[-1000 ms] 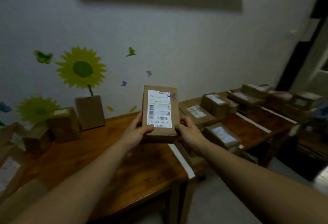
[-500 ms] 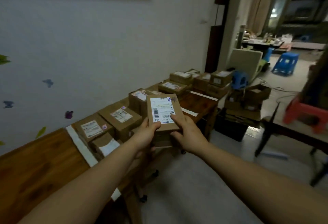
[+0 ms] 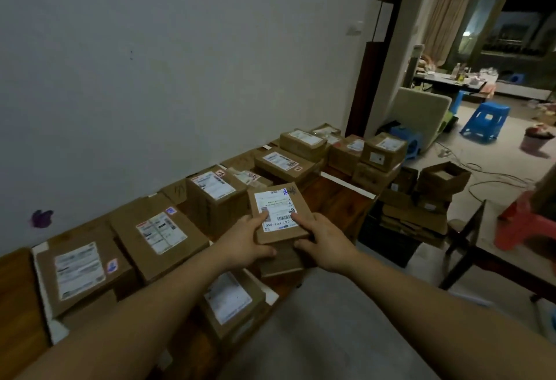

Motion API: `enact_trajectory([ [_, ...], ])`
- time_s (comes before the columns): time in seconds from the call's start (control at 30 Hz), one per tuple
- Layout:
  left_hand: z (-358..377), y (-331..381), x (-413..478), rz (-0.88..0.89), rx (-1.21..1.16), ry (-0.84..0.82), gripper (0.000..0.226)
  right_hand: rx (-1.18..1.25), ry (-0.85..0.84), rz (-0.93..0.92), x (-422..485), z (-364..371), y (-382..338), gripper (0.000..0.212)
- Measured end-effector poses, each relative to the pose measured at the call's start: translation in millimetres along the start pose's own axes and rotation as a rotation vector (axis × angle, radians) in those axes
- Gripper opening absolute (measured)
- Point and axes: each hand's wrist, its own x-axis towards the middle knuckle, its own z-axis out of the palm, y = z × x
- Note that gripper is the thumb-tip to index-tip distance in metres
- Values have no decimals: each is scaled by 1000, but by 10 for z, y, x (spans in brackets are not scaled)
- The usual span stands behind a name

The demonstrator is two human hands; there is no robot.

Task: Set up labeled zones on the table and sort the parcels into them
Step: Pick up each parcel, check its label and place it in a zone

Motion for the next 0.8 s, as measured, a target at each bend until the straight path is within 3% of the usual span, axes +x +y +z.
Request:
enact_trajectory([
  [0.47,444,-315,1132,-283,34,90,81,-91,-323,-183,1567,59,830,60],
  [0.8,1313,136,1587,-495,-76,231,84,-185,-529,-404,2086,158,1848,64],
])
